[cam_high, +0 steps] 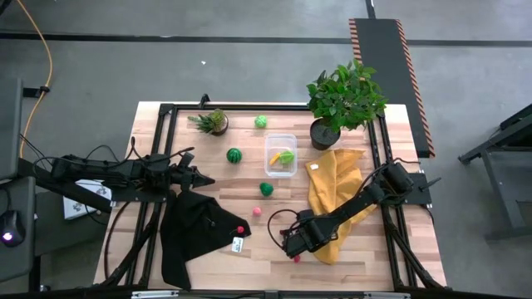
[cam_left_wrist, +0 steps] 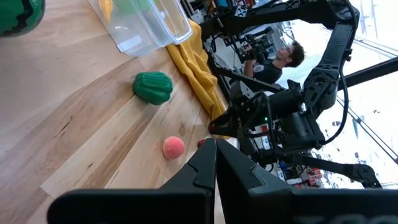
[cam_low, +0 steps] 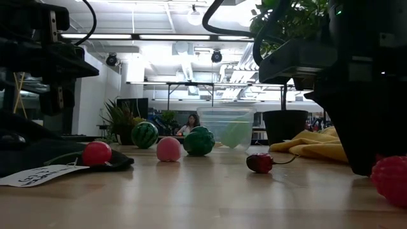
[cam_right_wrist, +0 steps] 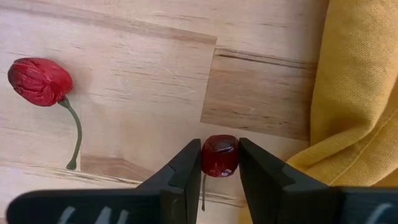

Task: Pick and placing Produce into tupperware
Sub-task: Put the right red cherry into the transparent bin

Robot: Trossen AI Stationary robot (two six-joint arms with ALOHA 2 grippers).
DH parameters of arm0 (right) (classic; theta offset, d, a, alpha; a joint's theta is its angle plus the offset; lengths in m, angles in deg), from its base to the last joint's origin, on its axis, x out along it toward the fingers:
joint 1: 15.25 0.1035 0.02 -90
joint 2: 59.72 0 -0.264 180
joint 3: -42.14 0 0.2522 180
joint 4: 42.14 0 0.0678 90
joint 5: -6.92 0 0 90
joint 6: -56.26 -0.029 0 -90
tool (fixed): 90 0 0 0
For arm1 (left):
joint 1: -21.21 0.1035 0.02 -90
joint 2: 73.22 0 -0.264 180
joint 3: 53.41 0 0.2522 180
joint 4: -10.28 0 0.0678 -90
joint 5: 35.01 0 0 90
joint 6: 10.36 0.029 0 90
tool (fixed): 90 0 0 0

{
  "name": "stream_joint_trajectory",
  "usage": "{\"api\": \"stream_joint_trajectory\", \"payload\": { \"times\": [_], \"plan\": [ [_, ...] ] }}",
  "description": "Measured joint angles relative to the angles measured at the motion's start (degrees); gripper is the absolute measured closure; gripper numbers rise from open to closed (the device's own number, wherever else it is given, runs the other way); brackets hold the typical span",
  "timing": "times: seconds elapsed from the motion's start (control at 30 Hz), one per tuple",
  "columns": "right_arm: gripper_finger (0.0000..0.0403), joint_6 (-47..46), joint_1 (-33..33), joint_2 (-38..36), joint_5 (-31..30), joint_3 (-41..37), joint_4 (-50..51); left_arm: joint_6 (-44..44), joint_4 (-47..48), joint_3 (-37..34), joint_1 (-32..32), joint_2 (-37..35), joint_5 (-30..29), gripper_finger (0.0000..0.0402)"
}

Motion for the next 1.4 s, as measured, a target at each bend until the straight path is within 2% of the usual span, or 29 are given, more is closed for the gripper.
{"api": "stream_joint_trajectory", "payload": {
  "times": [1.4],
  "plan": [
    [0.0316, 5.2, -1.1, -4.8, 0.9, 0.5, -1.3, 0.0, 0.0, 0.0, 0.0, 0.0, 0.0, 0.0401]
  ]
}}
